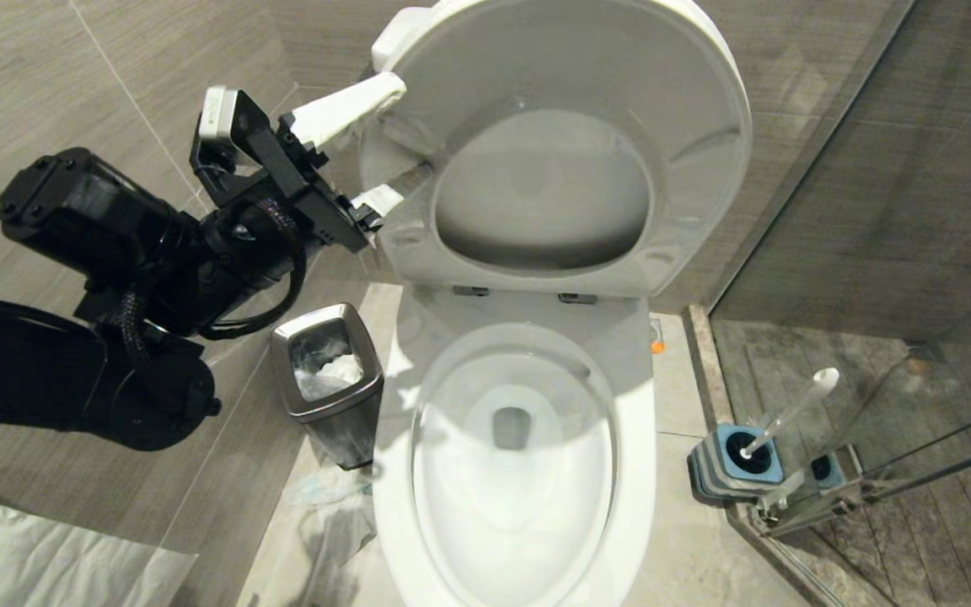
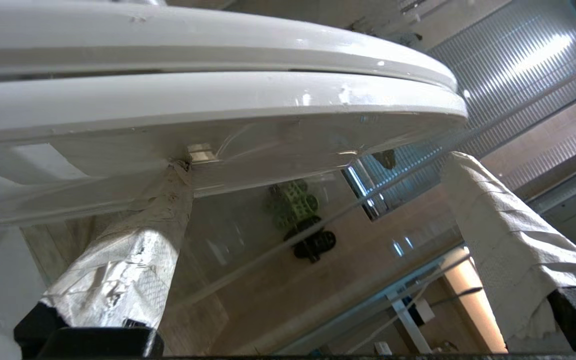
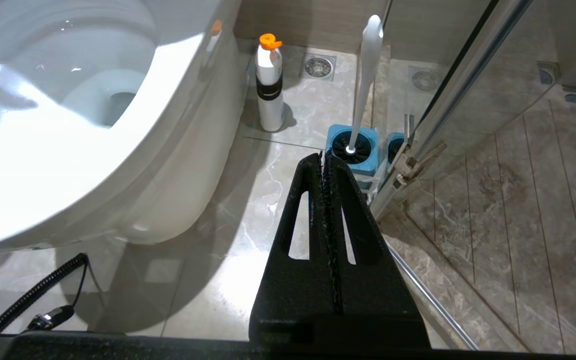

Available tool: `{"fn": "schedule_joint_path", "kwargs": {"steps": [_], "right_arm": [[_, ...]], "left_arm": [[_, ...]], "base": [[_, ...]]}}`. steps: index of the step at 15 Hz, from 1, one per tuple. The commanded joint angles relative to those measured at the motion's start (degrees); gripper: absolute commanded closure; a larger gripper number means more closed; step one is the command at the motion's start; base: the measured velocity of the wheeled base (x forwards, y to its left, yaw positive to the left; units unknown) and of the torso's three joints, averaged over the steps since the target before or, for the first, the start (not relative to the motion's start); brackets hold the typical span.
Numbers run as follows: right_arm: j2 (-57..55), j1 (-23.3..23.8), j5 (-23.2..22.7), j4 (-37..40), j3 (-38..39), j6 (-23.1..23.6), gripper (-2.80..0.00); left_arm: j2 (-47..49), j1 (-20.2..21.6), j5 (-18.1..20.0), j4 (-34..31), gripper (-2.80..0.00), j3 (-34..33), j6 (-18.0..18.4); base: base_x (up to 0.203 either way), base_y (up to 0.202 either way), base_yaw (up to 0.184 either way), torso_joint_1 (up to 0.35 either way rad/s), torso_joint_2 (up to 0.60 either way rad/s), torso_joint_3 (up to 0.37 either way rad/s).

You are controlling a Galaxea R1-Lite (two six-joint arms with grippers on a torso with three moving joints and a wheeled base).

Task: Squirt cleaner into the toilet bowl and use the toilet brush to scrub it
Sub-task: Use the left hand to lift the toilet lid slightly

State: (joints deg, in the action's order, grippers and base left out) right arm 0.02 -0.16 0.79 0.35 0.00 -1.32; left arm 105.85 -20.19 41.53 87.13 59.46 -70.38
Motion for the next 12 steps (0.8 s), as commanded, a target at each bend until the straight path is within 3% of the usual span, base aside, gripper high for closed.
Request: {"fn": "schedule_joint_path", "kwargs": {"steps": [1,4,9,12], "right_arm": [[-0.02,-0.02,0.00,0.00,0.09,0.00,0.00],[-0.02,-0.02,0.00,0.00,0.09,0.00,0.00],[-0.02,-0.02,0.00,0.00,0.09,0.00,0.00],[-0.02,-0.02,0.00,0.00,0.09,0.00,0.00]], "left_arm": [[1.15,0.07,-0.74,0.54,-2.80,2.43,0.64],[3.13,0.07,-2.83,0.54,-2.80,7.61,4.12],[10.21,0.07,-4.10,0.54,-2.80,14.92,15.48],[14.50,-0.30,-4.41,0.54,-2.80,18.74,20.47]], "base": [[0.000,0.000,0.000,0.000,0.00,0.000],[0.000,0.000,0.000,0.000,0.00,0.000],[0.000,0.000,0.000,0.000,0.00,0.000],[0.000,0.000,0.000,0.000,0.00,0.000]]}}
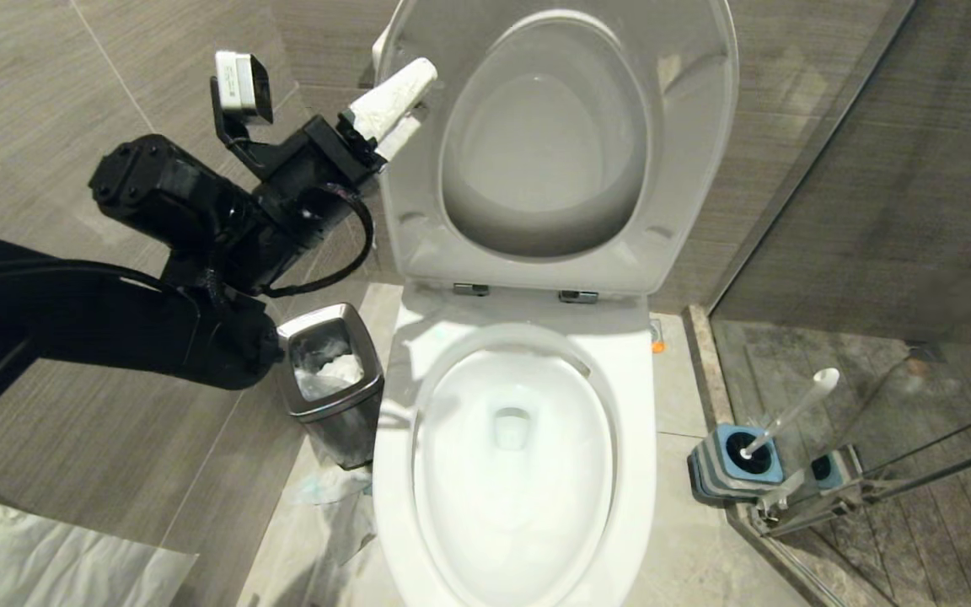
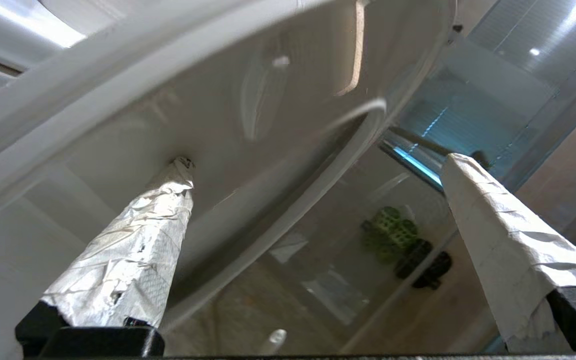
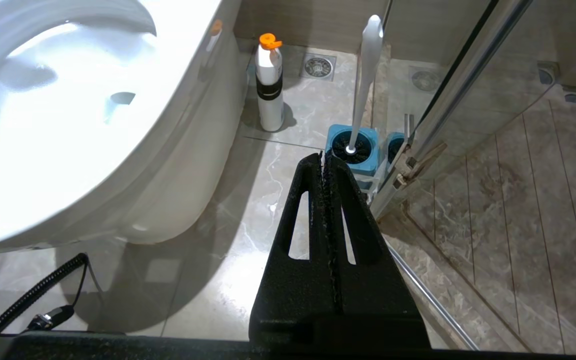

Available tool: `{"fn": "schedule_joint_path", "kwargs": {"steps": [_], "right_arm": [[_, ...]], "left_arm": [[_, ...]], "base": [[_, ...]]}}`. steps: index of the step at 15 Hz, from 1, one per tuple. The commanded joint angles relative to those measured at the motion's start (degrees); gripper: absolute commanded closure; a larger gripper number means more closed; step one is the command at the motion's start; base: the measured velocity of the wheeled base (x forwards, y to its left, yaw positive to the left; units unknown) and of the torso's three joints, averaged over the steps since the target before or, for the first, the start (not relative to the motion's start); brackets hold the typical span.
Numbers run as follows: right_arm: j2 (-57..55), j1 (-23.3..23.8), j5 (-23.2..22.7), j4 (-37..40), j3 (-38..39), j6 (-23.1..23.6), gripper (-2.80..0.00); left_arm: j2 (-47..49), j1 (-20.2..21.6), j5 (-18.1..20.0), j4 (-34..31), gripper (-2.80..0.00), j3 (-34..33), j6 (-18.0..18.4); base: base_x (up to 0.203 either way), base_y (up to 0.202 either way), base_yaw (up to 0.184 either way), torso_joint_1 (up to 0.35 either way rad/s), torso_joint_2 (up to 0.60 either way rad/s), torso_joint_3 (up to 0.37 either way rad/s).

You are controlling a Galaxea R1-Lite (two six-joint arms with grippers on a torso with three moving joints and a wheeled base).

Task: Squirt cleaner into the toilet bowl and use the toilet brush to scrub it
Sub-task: Use the left hand to lift the toilet lid slightly

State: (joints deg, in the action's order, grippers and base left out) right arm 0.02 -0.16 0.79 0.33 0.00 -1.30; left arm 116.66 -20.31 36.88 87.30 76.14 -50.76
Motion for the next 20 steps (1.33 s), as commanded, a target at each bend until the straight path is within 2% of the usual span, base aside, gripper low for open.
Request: {"fn": "schedule_joint_path", "kwargs": {"steps": [1,2,6,15,20], "right_arm": [[-0.02,-0.02,0.00,0.02,0.09,-0.01,0.00],[-0.02,-0.02,0.00,0.02,0.09,-0.01,0.00],[-0.02,-0.02,0.00,0.02,0.09,-0.01,0.00],[-0.02,-0.02,0.00,0.02,0.09,-0.01,0.00],[-0.02,-0.02,0.00,0.02,0.09,-0.01,0.00]], "left_arm": [[5.34,-0.35,0.20,0.37,-2.80,4.47,2.24],[7.10,-0.48,-0.02,0.37,-2.80,7.15,3.47],[12.58,-0.39,-2.68,0.37,-2.80,16.92,4.68],[17.91,0.90,-2.69,0.37,-2.80,23.02,5.94],[22.44,0.97,-2.69,-0.69,-2.80,29.64,10.01]], "base": [[0.000,0.000,0.000,0.000,0.00,0.000],[0.000,0.000,0.000,0.000,0.00,0.000],[0.000,0.000,0.000,0.000,0.00,0.000],[0.000,0.000,0.000,0.000,0.00,0.000],[0.000,0.000,0.000,0.000,0.00,0.000]]}}
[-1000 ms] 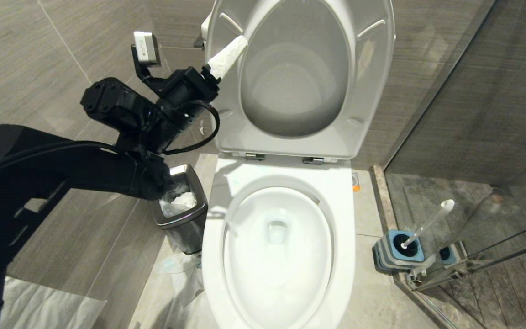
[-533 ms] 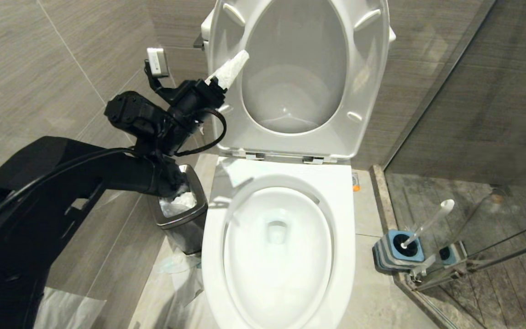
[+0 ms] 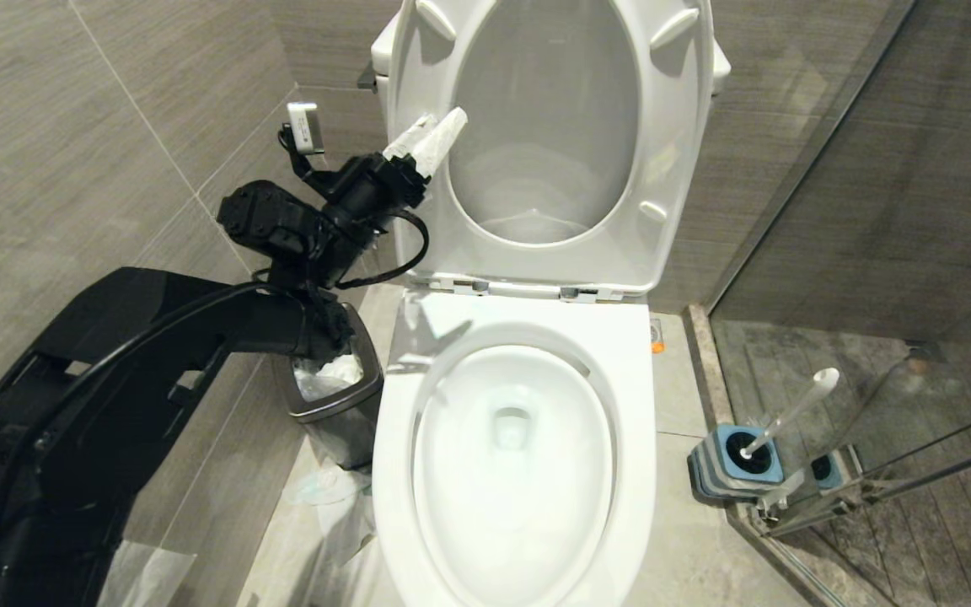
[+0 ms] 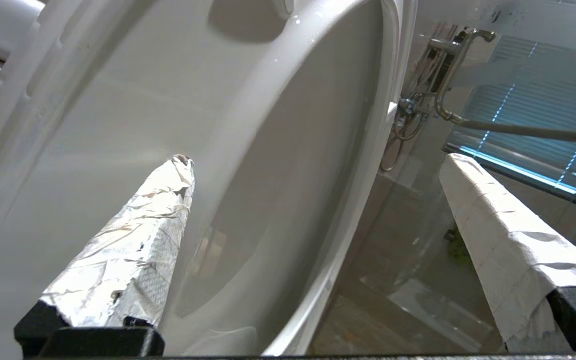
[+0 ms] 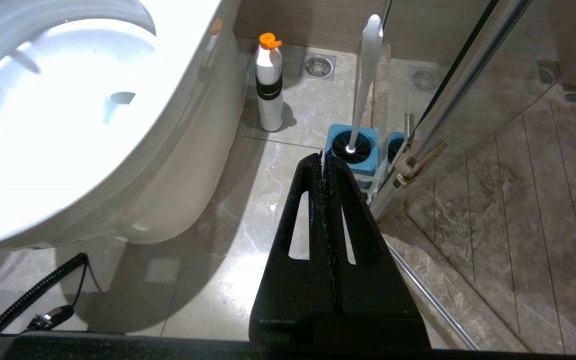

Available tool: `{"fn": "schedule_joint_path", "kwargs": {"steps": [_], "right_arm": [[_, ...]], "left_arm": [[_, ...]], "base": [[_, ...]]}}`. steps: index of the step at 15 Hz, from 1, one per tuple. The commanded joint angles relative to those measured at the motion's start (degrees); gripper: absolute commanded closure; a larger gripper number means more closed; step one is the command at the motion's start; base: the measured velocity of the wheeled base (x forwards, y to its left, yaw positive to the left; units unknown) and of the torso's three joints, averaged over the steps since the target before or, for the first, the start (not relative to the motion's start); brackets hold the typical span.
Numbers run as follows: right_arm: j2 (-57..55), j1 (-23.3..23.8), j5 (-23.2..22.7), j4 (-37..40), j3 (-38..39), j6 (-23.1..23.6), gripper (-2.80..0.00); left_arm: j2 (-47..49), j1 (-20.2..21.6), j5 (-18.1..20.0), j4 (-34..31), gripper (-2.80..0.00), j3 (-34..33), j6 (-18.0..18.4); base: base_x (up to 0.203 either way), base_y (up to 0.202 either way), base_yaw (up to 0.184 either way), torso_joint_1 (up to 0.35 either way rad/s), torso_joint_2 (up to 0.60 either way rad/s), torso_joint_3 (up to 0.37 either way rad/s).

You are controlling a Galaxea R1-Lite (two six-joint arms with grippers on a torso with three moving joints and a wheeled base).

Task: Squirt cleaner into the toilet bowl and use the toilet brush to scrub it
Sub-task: Use the left hand to lift the toilet lid slightly

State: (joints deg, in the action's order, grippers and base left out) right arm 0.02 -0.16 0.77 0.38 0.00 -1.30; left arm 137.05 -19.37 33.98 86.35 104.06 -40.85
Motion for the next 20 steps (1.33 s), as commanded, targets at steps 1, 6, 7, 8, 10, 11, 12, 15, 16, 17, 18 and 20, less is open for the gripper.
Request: {"fn": "schedule_joint_path", "kwargs": {"steps": [1,6,7,8,10,11,12,15,16,17,18,20], "right_arm": [[-0.02,-0.02,0.02,-0.03,0.09,-0.02,0.00],[-0.02,-0.02,0.02,-0.03,0.09,-0.02,0.00],[-0.02,-0.02,0.02,-0.03,0.09,-0.02,0.00],[-0.02,-0.02,0.02,-0.03,0.09,-0.02,0.00],[-0.02,-0.02,0.02,-0.03,0.09,-0.02,0.00],[-0.02,-0.02,0.02,-0.03,0.09,-0.02,0.00],[-0.02,-0.02,0.02,-0.03,0.09,-0.02,0.00],[-0.02,-0.02,0.02,-0.03,0.09,-0.02,0.00],[-0.02,-0.02,0.02,-0.03,0.09,-0.02,0.00],[-0.02,-0.02,0.02,-0.03,0.09,-0.02,0.00],[-0.02,-0.02,0.02,-0.03,0.09,-0.02,0.00],[-0.02,-0.02,0.02,-0.03,0.09,-0.02,0.00]], "left_arm": [[2.26,0.03,0.21,0.22,-2.80,1.85,0.42],[2.70,1.09,0.37,-0.82,-2.80,1.93,1.99],[2.70,1.18,0.39,-1.01,-2.80,2.02,2.09],[2.78,1.27,0.47,-1.10,-2.80,2.02,2.09],[2.89,1.53,0.47,-1.18,-2.80,1.93,2.09],[3.10,1.53,0.47,-1.26,-2.80,1.93,2.09],[3.36,1.62,0.56,-1.31,-2.80,1.93,2.09],[3.84,2.23,0.49,-1.36,-2.80,1.85,2.09],[3.75,2.14,0.47,-1.36,-2.80,1.85,2.09],[3.66,2.14,0.49,-1.45,-2.80,1.93,2.09],[3.66,2.14,0.49,-1.61,-2.80,1.93,2.09],[3.57,1.97,0.47,-2.15,-2.80,1.93,2.53]], "base": [[0.000,0.000,0.000,0.000,0.00,0.000],[0.000,0.000,0.000,0.000,0.00,0.000],[0.000,0.000,0.000,0.000,0.00,0.000],[0.000,0.000,0.000,0.000,0.00,0.000],[0.000,0.000,0.000,0.000,0.00,0.000],[0.000,0.000,0.000,0.000,0.00,0.000],[0.000,0.000,0.000,0.000,0.00,0.000],[0.000,0.000,0.000,0.000,0.00,0.000],[0.000,0.000,0.000,0.000,0.00,0.000],[0.000,0.000,0.000,0.000,0.00,0.000],[0.000,0.000,0.000,0.000,0.00,0.000],[0.000,0.000,0.000,0.000,0.00,0.000]]}}
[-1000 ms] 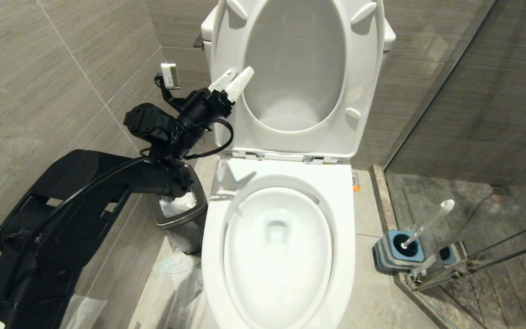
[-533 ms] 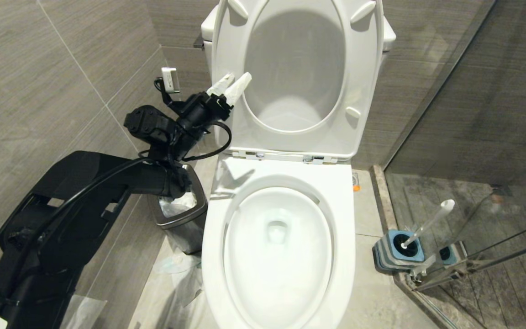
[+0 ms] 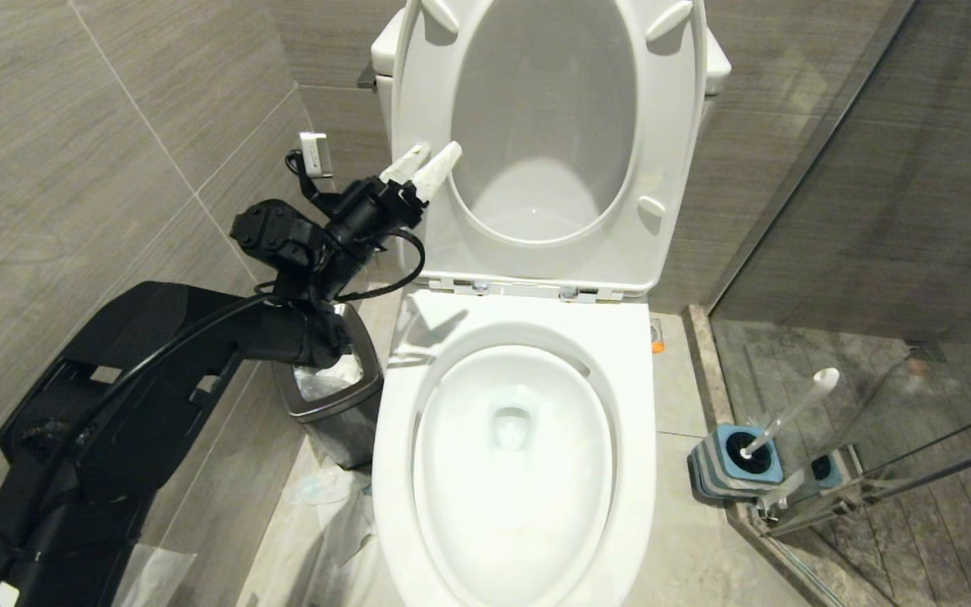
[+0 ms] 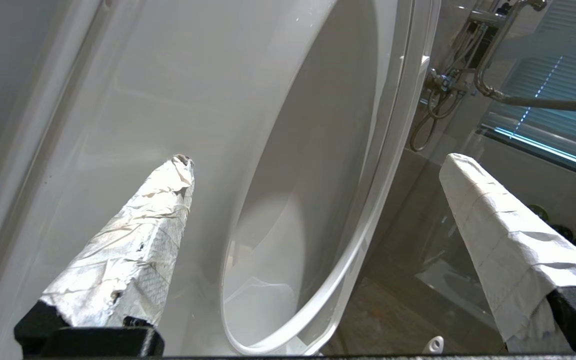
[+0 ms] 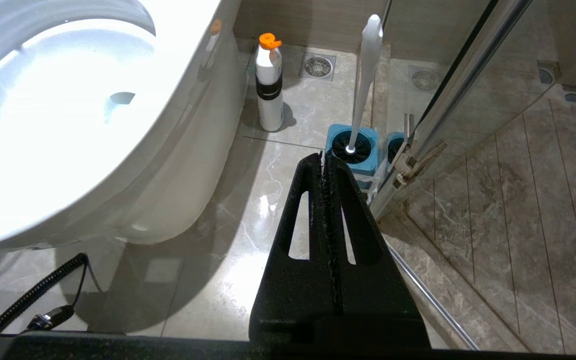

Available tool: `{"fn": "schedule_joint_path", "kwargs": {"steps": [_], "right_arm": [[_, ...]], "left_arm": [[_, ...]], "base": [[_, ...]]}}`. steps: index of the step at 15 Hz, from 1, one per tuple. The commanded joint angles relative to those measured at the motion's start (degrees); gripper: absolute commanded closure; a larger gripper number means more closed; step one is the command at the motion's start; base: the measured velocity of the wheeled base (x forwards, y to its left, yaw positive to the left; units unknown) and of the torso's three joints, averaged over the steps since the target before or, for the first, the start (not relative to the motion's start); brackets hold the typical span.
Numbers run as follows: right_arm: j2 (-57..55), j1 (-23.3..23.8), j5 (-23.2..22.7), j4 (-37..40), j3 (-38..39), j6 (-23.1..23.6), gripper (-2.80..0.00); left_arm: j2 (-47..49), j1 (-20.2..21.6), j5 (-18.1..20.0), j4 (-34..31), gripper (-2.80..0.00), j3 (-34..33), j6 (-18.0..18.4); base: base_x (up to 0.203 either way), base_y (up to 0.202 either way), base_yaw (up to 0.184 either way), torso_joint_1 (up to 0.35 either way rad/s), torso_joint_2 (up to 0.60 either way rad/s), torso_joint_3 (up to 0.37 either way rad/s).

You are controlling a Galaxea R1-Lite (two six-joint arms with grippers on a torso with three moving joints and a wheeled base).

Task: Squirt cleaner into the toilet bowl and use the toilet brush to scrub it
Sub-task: Use the left hand to lift the toilet lid slightly

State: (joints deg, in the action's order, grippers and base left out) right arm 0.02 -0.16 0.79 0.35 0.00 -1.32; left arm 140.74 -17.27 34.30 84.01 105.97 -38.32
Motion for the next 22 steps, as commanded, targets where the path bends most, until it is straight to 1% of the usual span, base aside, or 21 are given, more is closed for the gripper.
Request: {"fn": "schedule_joint_path", "kwargs": {"steps": [1,6,12,17,18,20,22], "right_arm": [[-0.02,-0.02,0.00,0.00,0.09,0.00,0.00],[-0.02,-0.02,0.00,0.00,0.09,0.00,0.00],[-0.02,-0.02,0.00,0.00,0.09,0.00,0.00],[-0.02,-0.02,0.00,0.00,0.09,0.00,0.00],[-0.02,-0.02,0.00,0.00,0.09,0.00,0.00],[-0.02,-0.02,0.00,0.00,0.09,0.00,0.00],[-0.02,-0.02,0.00,0.00,0.09,0.00,0.00]], "left_arm": [[-0.12,-0.22,0.15,-0.18,-2.80,0.11,0.28],[0.81,0.01,0.15,-0.25,-2.80,0.02,1.84],[2.27,0.57,0.18,-0.24,-2.80,0.46,1.85],[-0.87,0.57,0.15,0.03,-2.80,-0.75,1.45],[-2.52,0.57,0.10,0.08,-2.80,-2.25,1.28],[-6.61,0.57,0.19,0.46,-2.80,-8.35,0.57],[-11.53,0.64,0.42,1.47,-2.80,-14.22,-1.46]], "base": [[0.000,0.000,0.000,0.000,0.00,0.000],[0.000,0.000,0.000,0.000,0.00,0.000],[0.000,0.000,0.000,0.000,0.00,0.000],[0.000,0.000,0.000,0.000,0.00,0.000],[0.000,0.000,0.000,0.000,0.00,0.000],[0.000,0.000,0.000,0.000,0.00,0.000],[0.000,0.000,0.000,0.000,0.00,0.000]]}}
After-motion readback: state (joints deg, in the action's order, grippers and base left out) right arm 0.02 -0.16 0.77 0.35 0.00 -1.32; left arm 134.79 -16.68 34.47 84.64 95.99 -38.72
